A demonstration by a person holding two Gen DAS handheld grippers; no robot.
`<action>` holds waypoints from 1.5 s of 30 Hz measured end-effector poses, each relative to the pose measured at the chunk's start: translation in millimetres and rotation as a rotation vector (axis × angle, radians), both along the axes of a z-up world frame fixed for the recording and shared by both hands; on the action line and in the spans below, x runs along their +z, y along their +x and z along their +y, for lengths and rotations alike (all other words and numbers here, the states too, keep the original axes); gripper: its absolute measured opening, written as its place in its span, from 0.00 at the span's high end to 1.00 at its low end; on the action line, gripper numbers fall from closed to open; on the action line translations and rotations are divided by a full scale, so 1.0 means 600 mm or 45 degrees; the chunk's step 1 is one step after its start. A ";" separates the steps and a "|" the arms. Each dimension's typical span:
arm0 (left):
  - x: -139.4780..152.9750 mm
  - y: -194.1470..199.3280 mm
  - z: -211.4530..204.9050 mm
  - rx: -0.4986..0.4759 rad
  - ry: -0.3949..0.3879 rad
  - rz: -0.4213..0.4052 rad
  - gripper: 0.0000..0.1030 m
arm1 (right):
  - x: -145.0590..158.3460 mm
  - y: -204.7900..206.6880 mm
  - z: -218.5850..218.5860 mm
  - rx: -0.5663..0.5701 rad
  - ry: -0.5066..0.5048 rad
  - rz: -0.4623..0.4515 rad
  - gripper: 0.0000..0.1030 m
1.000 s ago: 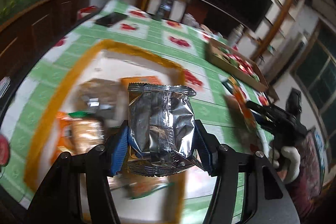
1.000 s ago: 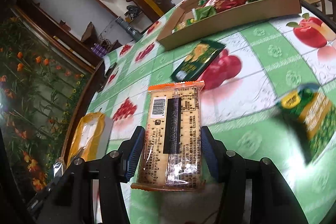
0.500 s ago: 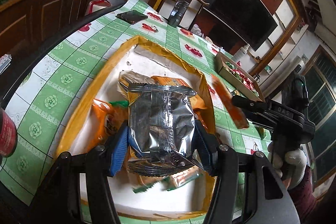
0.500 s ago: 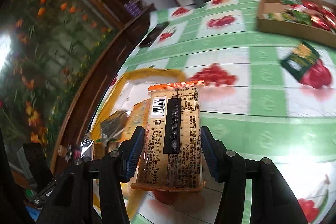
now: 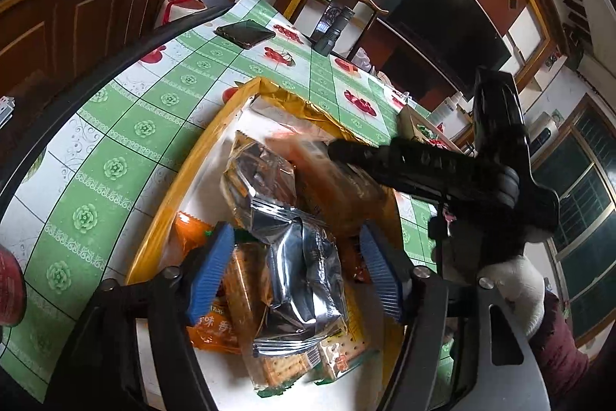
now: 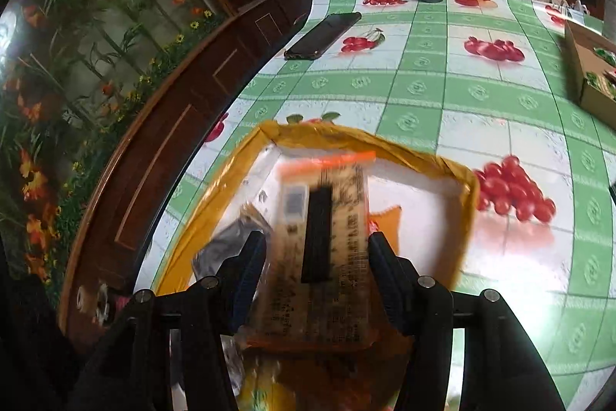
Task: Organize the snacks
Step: 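Carry both packs over the white tray and release them inside, then move right gripper to the green cracker pack and grasp it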
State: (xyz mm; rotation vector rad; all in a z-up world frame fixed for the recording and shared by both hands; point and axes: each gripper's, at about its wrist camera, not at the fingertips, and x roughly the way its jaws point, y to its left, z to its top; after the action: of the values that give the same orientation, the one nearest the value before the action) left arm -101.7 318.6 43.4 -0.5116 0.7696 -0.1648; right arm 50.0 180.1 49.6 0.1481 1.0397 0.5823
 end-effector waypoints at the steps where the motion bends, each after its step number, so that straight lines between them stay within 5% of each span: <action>1: -0.001 -0.002 0.002 0.003 -0.004 0.001 0.34 | 0.002 0.002 0.002 0.001 0.014 -0.004 0.44; 11: 0.021 -0.029 -0.014 0.029 0.008 -0.035 0.32 | 0.026 -0.050 -0.063 -0.037 0.111 -0.050 0.40; 22: 0.054 -0.054 -0.128 -0.089 0.118 -0.038 0.28 | 0.010 -0.155 -0.209 -0.177 0.176 -0.076 0.37; 35: 0.074 -0.082 -0.280 -0.157 0.525 -0.033 0.28 | -0.002 -0.216 -0.350 -0.319 0.209 -0.084 0.34; 45: 0.061 -0.079 -0.311 -0.190 0.587 0.020 0.28 | -0.010 -0.229 -0.404 -0.379 0.226 -0.078 0.33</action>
State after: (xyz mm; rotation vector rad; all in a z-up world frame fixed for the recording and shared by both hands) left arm -149.2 131.7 80.2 -0.0184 0.8303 -0.1164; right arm -87.6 -62.5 43.7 0.4308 0.8849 0.4046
